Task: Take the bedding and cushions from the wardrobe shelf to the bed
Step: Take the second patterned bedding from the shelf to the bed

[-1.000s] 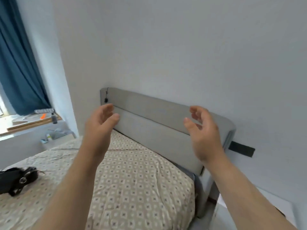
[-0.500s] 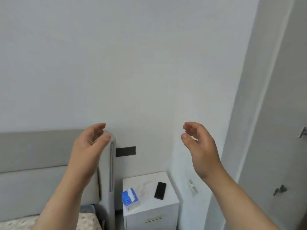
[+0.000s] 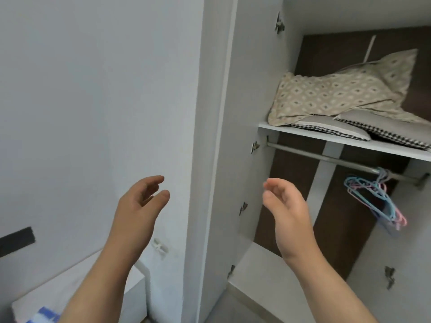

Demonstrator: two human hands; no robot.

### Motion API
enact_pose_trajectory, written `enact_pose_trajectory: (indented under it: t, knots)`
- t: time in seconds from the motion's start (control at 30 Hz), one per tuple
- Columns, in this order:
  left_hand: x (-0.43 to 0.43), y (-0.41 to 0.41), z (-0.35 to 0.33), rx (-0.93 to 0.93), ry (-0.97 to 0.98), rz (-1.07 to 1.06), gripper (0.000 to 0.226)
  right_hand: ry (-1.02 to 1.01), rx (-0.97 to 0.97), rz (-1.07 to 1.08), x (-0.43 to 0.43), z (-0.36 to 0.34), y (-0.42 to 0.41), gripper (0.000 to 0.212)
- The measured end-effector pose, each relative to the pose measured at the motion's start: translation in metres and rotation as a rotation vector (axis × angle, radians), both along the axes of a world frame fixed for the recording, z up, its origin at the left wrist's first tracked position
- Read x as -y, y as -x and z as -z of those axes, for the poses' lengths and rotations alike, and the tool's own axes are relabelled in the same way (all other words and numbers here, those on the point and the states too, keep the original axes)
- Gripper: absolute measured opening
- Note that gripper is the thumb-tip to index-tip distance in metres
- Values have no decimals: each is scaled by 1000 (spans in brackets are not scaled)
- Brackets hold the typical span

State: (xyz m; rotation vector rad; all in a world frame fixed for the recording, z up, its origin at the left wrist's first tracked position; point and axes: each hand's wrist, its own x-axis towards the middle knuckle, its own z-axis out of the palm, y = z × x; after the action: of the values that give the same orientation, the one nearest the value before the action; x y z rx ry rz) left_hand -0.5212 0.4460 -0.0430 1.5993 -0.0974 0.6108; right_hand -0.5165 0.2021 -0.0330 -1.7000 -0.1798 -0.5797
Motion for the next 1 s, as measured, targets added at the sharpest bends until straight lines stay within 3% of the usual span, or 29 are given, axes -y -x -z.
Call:
enact_pose_trajectory:
  t: [0.33,0.73,1.0]
  knots:
    - [135,-56,-17,9,2,354,27,-81,6,345,124,-2,37,19]
    - [223,-115,-50,51,-111,375,31,-196,77,385,210,-17,-11,29]
    - [267,-166,-77,119,-22,409,26,-147,87,421,253,-40,-54,25]
